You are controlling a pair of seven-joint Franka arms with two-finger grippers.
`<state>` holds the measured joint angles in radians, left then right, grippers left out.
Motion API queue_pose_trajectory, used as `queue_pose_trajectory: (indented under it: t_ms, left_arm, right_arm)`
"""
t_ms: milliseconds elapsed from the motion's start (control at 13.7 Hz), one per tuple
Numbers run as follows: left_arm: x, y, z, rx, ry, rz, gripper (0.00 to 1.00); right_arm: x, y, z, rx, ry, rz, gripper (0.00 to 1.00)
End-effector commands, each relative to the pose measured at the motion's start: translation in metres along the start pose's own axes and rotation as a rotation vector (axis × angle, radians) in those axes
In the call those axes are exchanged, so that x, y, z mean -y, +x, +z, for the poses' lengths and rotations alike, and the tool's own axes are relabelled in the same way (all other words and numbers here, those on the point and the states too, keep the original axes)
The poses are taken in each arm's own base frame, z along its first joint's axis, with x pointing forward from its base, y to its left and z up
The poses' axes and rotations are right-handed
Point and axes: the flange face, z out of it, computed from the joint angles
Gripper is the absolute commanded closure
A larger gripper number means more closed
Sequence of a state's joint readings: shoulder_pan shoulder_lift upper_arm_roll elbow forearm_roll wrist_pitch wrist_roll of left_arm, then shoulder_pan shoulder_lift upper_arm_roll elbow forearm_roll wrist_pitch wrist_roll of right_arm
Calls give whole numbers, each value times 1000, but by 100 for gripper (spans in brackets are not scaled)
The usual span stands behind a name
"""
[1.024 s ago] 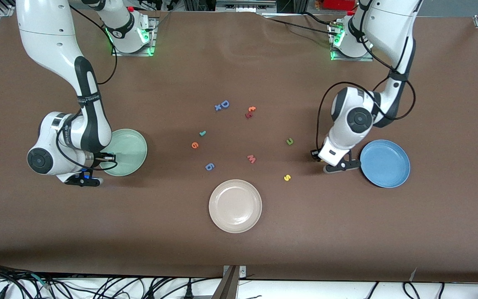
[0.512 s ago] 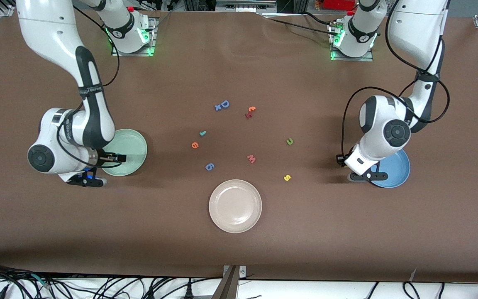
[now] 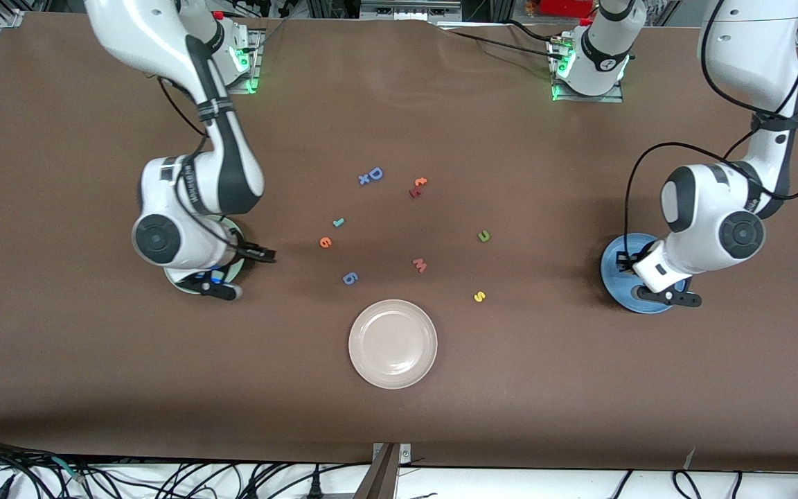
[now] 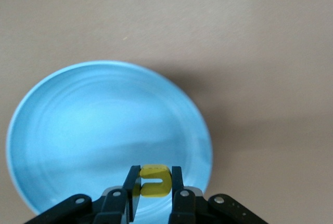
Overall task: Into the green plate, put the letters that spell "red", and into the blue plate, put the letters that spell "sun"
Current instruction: 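Release the u with the left gripper while the right gripper reaches the e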
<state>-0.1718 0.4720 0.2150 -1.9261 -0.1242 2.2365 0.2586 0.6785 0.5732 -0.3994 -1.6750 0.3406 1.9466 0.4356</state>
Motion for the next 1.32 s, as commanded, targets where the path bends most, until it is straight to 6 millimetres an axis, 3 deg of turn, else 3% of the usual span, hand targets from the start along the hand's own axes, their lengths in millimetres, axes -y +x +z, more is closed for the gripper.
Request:
queue_pose_trajectory:
  t_ms: [0, 220, 366, 439, 512, 585, 732, 1024, 1244]
  left_arm:
    - [7, -6, -5, 24, 1, 52, 92]
    - [21, -14, 5, 75, -18, 48, 66]
    - [23, -17, 6, 98, -26, 43, 41]
    - [24, -17, 6, 98, -26, 43, 39]
    - [26, -17, 6, 98, -27, 39, 23]
    - [27, -17, 5, 96, -27, 39, 0]
    - [24, -17, 5, 94, -35, 35, 0]
    - [7, -12, 1, 71, -93, 12, 0]
    - [-25, 2, -7, 37, -146, 22, 0]
  right_arm:
    - [35, -20, 12, -27, 14, 76, 10]
    - [76, -38, 38, -77, 33, 138, 10]
    - [89, -43, 55, -94, 45, 151, 11]
    - [90, -43, 62, -97, 39, 150, 12]
    - [89, -43, 67, -96, 34, 151, 12]
    - [88, -44, 73, -99, 29, 151, 13]
    - [85, -47, 86, -110, 24, 152, 13]
    - [95, -54, 93, -99, 54, 159, 14]
    - [97, -56, 101, -100, 45, 154, 16]
